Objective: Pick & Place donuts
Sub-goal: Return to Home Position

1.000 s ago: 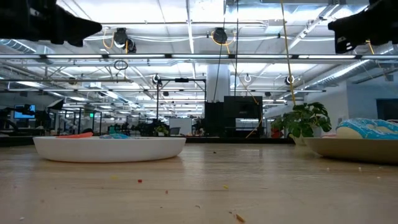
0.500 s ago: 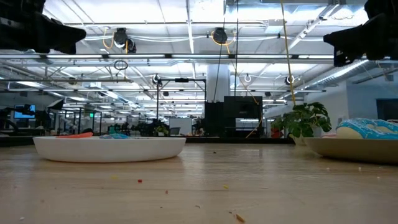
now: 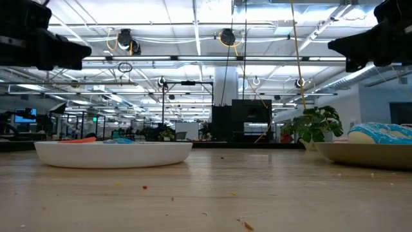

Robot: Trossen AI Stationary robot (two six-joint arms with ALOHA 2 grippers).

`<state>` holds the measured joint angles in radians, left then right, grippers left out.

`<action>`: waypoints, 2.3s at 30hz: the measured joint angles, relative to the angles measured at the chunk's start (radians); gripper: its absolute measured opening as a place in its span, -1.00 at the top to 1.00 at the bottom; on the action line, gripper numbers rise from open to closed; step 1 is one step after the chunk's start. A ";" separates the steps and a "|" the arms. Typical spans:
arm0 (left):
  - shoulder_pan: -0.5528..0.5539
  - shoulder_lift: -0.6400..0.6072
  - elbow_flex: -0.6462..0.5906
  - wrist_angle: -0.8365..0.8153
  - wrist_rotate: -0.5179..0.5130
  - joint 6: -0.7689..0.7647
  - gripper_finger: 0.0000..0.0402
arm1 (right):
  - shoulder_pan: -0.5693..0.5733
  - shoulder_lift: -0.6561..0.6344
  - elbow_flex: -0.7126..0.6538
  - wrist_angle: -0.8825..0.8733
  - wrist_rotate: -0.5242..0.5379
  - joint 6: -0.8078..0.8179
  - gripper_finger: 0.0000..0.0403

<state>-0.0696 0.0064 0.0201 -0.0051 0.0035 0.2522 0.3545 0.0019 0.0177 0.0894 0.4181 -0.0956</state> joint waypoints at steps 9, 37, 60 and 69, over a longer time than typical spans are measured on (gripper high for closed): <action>0.010 0.023 -0.009 0.022 0.037 -0.038 0.99 | -0.057 0.009 -0.001 -0.020 -0.089 0.045 1.00; 0.009 0.033 -0.010 0.037 0.022 -0.206 0.82 | -0.081 0.010 -0.003 0.009 -0.106 0.024 1.00; 0.009 0.033 -0.010 0.039 0.022 -0.205 0.81 | -0.081 0.010 -0.003 0.010 -0.106 0.024 1.00; 0.010 0.033 -0.010 0.039 0.022 -0.205 0.81 | -0.081 0.010 -0.003 0.010 -0.106 0.024 1.00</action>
<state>-0.0601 0.0391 0.0101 0.0341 0.0254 0.0471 0.2737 0.0120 0.0151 0.0995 0.3117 -0.0719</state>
